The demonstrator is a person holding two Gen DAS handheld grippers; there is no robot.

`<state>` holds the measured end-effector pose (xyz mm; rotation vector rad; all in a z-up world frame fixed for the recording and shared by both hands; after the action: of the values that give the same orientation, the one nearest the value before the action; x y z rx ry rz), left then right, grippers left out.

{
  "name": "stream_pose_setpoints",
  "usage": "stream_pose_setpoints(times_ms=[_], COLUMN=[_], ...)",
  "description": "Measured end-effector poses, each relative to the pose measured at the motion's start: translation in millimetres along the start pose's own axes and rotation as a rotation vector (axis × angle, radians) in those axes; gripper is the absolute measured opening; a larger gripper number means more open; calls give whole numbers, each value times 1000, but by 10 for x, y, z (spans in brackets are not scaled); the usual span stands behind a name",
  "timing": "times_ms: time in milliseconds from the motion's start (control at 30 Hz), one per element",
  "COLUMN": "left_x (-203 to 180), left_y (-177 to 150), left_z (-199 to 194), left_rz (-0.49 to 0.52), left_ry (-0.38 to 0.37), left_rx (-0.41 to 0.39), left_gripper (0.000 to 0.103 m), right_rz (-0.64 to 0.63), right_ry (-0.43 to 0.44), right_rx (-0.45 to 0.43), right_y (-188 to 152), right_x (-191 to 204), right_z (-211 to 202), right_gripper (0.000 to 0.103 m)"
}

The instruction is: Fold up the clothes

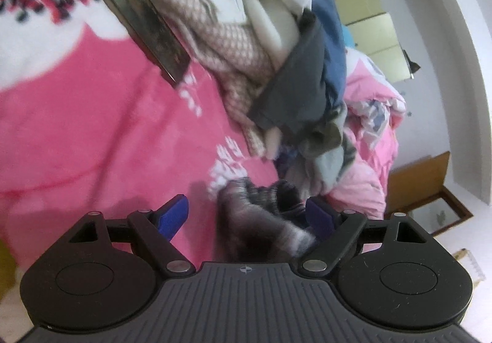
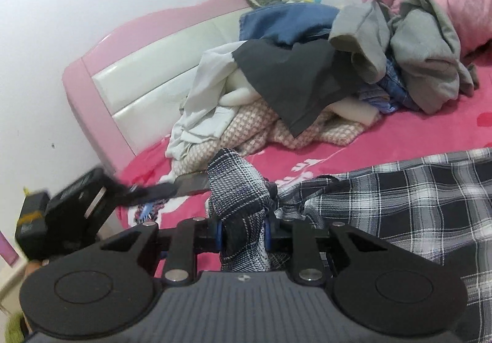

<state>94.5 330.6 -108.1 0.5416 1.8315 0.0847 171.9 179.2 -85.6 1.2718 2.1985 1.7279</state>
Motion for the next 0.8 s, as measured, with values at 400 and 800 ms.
stream_pose_setpoints(times_ms=[400,800], left_x=[9,109], left_y=[-121,-155], left_z=[349,432], left_rz=[-46,-63], left_ry=[-4,54], left_rx=[143,152], left_gripper=[87,27], right_rz=[-443,-524], right_ry=[-43,-64], right_rx=[13,8], right_y=[-312,-376], right_x=[551,638], right_z=[79,140], right_gripper=[24,24])
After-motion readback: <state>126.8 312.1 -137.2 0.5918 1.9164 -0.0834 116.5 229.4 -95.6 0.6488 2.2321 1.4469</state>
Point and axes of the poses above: each gripper's, at about its wrist camera, not at the fingertips, and z roughly the way its jaws point, x to its left, y to its top, the point moved 10 cm from there along z, roughly the way its jaws point, and after that the axes turned 2 degrees about -x, right-handed, at the moved point
